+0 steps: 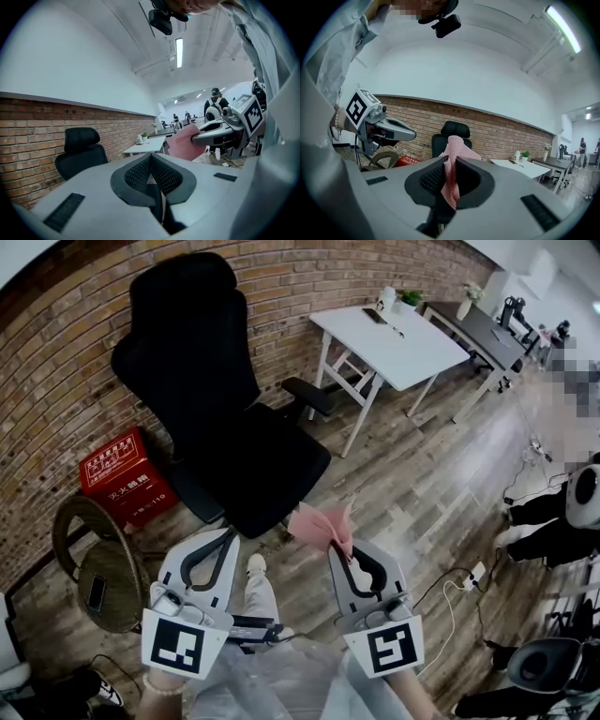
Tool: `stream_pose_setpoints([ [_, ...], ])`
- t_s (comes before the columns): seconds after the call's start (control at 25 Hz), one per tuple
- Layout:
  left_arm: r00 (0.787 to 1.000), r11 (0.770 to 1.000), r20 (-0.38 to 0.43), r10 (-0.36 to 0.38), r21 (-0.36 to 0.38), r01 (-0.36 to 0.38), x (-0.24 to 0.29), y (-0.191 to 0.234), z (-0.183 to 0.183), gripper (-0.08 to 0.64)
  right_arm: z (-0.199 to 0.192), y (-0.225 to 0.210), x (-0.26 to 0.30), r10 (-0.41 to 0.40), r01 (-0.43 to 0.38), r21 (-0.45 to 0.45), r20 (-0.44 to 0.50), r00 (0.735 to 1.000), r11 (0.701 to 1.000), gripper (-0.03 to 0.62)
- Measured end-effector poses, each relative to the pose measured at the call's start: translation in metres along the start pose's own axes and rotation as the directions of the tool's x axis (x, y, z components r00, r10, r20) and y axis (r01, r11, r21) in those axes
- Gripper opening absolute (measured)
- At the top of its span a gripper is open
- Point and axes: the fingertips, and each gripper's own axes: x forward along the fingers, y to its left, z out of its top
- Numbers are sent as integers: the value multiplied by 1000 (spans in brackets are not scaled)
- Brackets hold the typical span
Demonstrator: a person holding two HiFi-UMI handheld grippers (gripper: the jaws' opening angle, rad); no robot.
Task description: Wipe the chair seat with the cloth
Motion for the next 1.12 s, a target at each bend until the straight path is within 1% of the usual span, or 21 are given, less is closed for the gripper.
stream_pose_setpoints([
  [0.2,1000,997,8,-29,67,28,49,45,-1,20,1,-23,63,-4,4,3,-4,1000,1000,58],
  [0.32,999,997,3,-43,68,43,78,81,-4,20,3,-32,108,-10,10,11,-14,1000,1000,58],
  [0.52,998,994,-12,-58,97,59,126,134,-8,20,2,-48,171,-10,11,19,-44,999,1000,58],
  [0.64,998,992,-26,-62,108,65,154,163,-14,20,-4,-61,208,-17,20,48,-71,997,999,58],
  [0.84,996,992,-57,-69,104,75,191,208,-29,20,-16,-74,265,-3,10,62,-113,994,998,58],
  [1.0,995,994,-79,-66,86,73,209,237,-46,18,-25,-74,303,12,-3,66,-132,991,998,58],
  [1.12,994,995,-87,-58,76,65,222,256,-57,18,-34,-75,329,36,-24,85,-146,989,996,58],
])
